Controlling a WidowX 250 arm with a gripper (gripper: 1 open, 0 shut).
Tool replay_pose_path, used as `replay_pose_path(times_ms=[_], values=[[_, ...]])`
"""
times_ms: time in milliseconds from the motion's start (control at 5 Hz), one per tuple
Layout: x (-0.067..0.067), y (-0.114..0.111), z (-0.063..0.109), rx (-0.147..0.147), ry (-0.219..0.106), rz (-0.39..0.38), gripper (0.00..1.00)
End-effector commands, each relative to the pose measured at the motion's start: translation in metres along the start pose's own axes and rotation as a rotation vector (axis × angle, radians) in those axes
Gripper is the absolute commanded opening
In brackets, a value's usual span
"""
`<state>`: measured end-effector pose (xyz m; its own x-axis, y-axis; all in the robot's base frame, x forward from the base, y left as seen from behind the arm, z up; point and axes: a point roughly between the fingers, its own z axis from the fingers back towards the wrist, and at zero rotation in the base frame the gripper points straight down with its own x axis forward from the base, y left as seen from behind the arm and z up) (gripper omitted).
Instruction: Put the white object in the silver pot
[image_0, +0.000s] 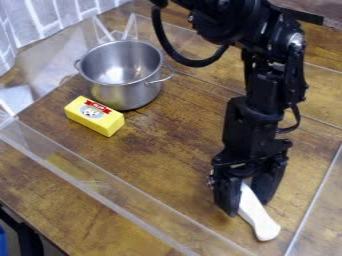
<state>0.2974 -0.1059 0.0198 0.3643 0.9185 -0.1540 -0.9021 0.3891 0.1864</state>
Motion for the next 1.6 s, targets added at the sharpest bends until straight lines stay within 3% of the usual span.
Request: replay_pose_path(times_ms=[0, 200, 400, 1200, 1400], values=[[-0.003, 0.004, -0.016, 0.046, 0.017, 0.007, 1.0], [-0.006, 0.005, -0.017, 0.049, 0.022, 0.015, 1.0], [-0.008, 0.005, -0.019, 0.054, 0.024, 0.016, 0.0], [-0.019, 0.011, -0.023, 0.069, 0.034, 0.011, 0.0], [-0.018, 0.012, -0.011, 0.06, 0.038, -0.017, 0.0]])
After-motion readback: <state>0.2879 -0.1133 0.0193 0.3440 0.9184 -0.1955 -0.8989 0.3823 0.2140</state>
